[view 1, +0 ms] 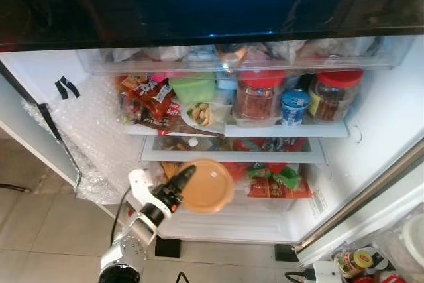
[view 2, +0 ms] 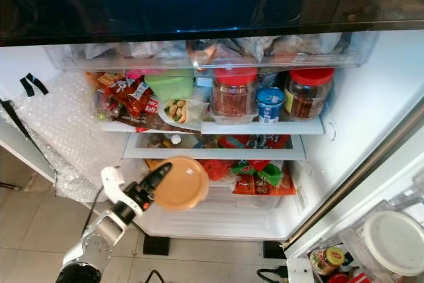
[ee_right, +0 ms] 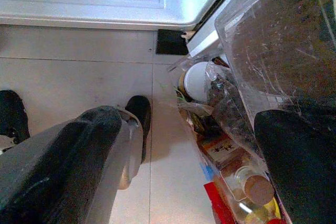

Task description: Restocking fridge

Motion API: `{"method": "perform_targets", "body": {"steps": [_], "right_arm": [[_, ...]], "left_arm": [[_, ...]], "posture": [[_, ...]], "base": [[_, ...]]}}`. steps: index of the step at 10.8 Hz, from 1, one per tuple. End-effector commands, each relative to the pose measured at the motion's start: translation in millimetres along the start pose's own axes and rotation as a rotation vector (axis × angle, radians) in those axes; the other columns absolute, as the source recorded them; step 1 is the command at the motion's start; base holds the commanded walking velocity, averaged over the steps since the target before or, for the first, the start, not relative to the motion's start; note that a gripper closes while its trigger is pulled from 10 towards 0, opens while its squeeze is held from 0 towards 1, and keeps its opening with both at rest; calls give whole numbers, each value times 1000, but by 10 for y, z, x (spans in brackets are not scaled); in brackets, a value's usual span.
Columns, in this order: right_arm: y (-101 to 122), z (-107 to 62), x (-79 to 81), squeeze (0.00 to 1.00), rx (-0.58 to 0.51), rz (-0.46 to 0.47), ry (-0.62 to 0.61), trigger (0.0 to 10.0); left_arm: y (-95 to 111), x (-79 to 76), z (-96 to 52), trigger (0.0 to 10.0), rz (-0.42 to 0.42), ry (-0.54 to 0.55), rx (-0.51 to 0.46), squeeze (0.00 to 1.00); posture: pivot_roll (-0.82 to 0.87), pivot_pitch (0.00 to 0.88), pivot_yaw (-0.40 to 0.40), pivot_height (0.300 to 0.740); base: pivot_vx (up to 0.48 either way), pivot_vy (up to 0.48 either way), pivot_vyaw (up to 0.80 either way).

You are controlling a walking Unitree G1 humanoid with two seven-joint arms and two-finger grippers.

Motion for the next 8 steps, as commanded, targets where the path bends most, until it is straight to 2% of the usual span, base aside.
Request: {"method": "perform_targets", "body": {"steps": [1, 8], "right_arm": [[-124, -20, -90, 0, 45, 17, -36, 10000], [-134, -18, -89, 0, 60, 14, -42, 10000]], "left_arm": [[36, 7, -30, 10000, 8, 9, -6, 0], [67, -51, 29, 10000, 21, 5, -3, 0]], "posture": [[-135, 99, 94, 740], [-123, 120, 97, 740]], "base": [[0, 0, 0], [0, 0, 0]]}}
Point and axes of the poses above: a point about 5 cm out from each wrist's last joint towards the gripper, its own z axis pointing out of the wrist towards the gripper, its own y axis along the axis of the wrist's last joint, x = y × z, the point moved 4 cm from there along z, pointing out of the wrist towards the gripper, and after that the axes turned 10 degrees about -z, right-handed, at the moved point
